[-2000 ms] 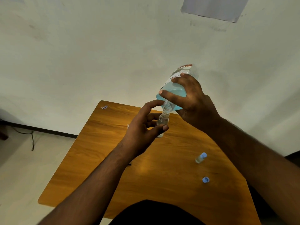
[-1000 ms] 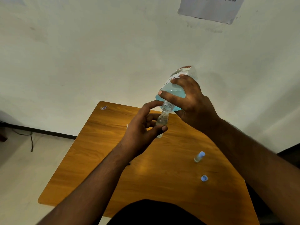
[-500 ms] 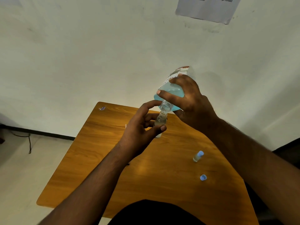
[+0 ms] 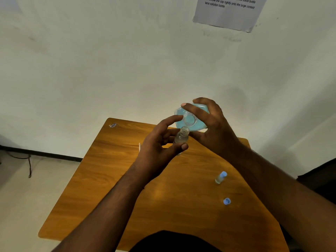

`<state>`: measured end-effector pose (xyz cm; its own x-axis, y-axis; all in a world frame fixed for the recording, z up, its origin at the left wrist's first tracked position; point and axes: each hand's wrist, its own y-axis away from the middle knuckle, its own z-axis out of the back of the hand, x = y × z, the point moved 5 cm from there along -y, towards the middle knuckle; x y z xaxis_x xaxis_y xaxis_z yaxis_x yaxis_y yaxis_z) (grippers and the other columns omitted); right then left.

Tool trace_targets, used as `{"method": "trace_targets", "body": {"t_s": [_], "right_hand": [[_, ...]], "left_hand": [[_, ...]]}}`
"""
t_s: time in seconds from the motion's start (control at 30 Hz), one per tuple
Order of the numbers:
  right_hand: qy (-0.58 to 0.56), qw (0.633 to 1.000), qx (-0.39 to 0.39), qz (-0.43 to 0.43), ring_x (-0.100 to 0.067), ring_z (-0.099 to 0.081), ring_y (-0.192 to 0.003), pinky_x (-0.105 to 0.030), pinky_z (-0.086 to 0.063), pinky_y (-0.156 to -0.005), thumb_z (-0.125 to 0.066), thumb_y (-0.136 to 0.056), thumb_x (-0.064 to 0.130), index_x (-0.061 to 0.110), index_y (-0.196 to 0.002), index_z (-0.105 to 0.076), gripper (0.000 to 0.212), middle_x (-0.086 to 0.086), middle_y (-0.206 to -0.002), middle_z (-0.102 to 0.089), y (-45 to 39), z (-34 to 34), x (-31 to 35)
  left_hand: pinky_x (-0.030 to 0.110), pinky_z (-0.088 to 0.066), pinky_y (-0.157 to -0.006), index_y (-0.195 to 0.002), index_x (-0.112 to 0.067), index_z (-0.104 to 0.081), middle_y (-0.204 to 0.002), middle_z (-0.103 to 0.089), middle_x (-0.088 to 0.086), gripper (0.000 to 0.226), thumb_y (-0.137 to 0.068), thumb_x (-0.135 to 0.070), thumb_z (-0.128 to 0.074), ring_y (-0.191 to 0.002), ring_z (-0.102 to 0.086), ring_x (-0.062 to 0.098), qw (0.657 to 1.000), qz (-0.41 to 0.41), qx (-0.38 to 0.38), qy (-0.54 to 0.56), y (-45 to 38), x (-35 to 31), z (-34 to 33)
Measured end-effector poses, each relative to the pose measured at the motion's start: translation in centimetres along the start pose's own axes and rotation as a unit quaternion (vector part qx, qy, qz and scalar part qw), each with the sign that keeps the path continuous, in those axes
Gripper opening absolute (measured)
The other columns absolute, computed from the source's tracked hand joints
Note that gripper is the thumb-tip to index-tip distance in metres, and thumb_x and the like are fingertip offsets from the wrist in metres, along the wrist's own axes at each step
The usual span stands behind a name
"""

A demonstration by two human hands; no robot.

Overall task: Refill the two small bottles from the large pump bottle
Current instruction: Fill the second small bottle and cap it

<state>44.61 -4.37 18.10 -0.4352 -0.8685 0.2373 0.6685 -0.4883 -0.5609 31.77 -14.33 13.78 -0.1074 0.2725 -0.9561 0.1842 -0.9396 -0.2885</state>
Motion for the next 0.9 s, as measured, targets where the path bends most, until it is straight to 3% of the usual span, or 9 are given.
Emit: {"method": "trace_targets", "body": {"t_s": [0.17,0.2,0.33,0.47,0.57,0.67,0.8,0.9], "right_hand": [[-0.152,0.981,-0.002,-0.125,-0.016,-0.048,-0.119,-0.009,-0.040,-0.091,-0.083,-0.069,0.030,0.019,-0.136,-0.047,0.077,-0.009,-0.132,-0.053,1.5,-2.0,-2.4],[-0.182,0.970,0.007,-0.159,-0.014,-0.049,-0.119,-0.011,-0.043,-0.090,-0.084,-0.067,0.030,0.023,-0.136,-0.047,0.079,-0.005,-0.132,-0.053,2.2,-2.7,-3.1],[-0.269,0.914,0.059,-0.298,-0.019,-0.051,-0.116,-0.040,-0.058,-0.082,-0.088,-0.062,0.024,0.033,-0.133,-0.048,0.082,0.004,-0.131,-0.050,6.2,-7.7,-5.6],[-0.353,0.839,0.070,-0.408,-0.026,-0.057,-0.109,-0.043,-0.061,-0.062,-0.089,-0.058,0.011,0.035,-0.126,-0.053,0.081,-0.002,-0.126,-0.056,10.3,-12.5,-8.0],[-0.326,0.840,0.092,-0.423,-0.025,-0.053,-0.112,-0.053,-0.057,-0.078,-0.090,-0.056,0.011,0.030,-0.128,-0.052,0.083,-0.003,-0.128,-0.053,12.6,-14.8,-9.4],[-0.311,0.848,0.091,-0.419,-0.025,-0.050,-0.115,-0.050,-0.052,-0.090,-0.090,-0.054,0.009,0.030,-0.125,-0.053,0.083,-0.003,-0.129,-0.052,14.0,-16.0,-10.3],[-0.307,0.844,0.106,-0.426,-0.024,-0.049,-0.116,-0.043,-0.050,-0.092,-0.088,-0.055,0.009,0.041,-0.122,-0.051,0.083,-0.003,-0.130,-0.049,15.6,-16.9,-11.1],[-0.310,0.845,0.113,-0.421,-0.025,-0.051,-0.115,-0.045,-0.050,-0.093,-0.088,-0.057,0.010,0.037,-0.125,-0.050,0.082,-0.005,-0.130,-0.049,16.5,-17.1,-11.7]], "left_hand": [[0.043,-0.058,-0.088,-0.137,-0.037,-0.045,-0.123,-0.067,0.006,0.072,-0.079,-0.011,-0.078,-0.112,-0.066,0.015,1.000,0.010,-0.008,0.017,0.2,0.7,-0.4],[0.044,-0.057,-0.090,-0.136,-0.039,-0.045,-0.124,-0.067,0.007,0.072,-0.077,-0.014,-0.078,-0.113,-0.066,0.015,1.000,0.012,-0.010,0.023,0.2,0.8,-0.4],[0.037,-0.057,-0.092,-0.134,-0.038,-0.048,-0.122,-0.069,0.007,0.071,-0.075,-0.016,-0.079,-0.115,-0.065,0.016,0.997,0.038,-0.012,0.065,0.7,2.2,-0.9],[0.031,-0.057,-0.086,-0.122,-0.017,-0.063,-0.117,-0.072,0.006,0.052,-0.074,-0.003,-0.077,-0.112,-0.067,0.019,0.988,0.085,-0.030,0.123,1.1,4.2,-1.2],[0.035,-0.057,-0.088,-0.116,-0.003,-0.065,-0.115,-0.072,0.009,0.042,-0.077,0.006,-0.074,-0.109,-0.068,0.022,0.987,0.107,-0.048,0.114,1.3,5.7,-1.3],[0.034,-0.056,-0.089,-0.115,0.003,-0.063,-0.114,-0.072,0.012,0.040,-0.076,0.009,-0.073,-0.106,-0.068,0.022,0.984,0.121,-0.064,0.115,1.3,7.0,-1.7],[0.031,-0.056,-0.089,-0.115,0.007,-0.061,-0.115,-0.071,0.014,0.041,-0.076,0.010,-0.073,-0.105,-0.068,0.021,0.982,0.136,-0.062,0.115,1.3,8.3,-2.9],[0.032,-0.056,-0.088,-0.113,0.003,-0.064,-0.114,-0.071,0.014,0.039,-0.076,0.008,-0.074,-0.105,-0.067,0.023,0.982,0.142,-0.055,0.108,1.2,8.9,-4.1]]}}
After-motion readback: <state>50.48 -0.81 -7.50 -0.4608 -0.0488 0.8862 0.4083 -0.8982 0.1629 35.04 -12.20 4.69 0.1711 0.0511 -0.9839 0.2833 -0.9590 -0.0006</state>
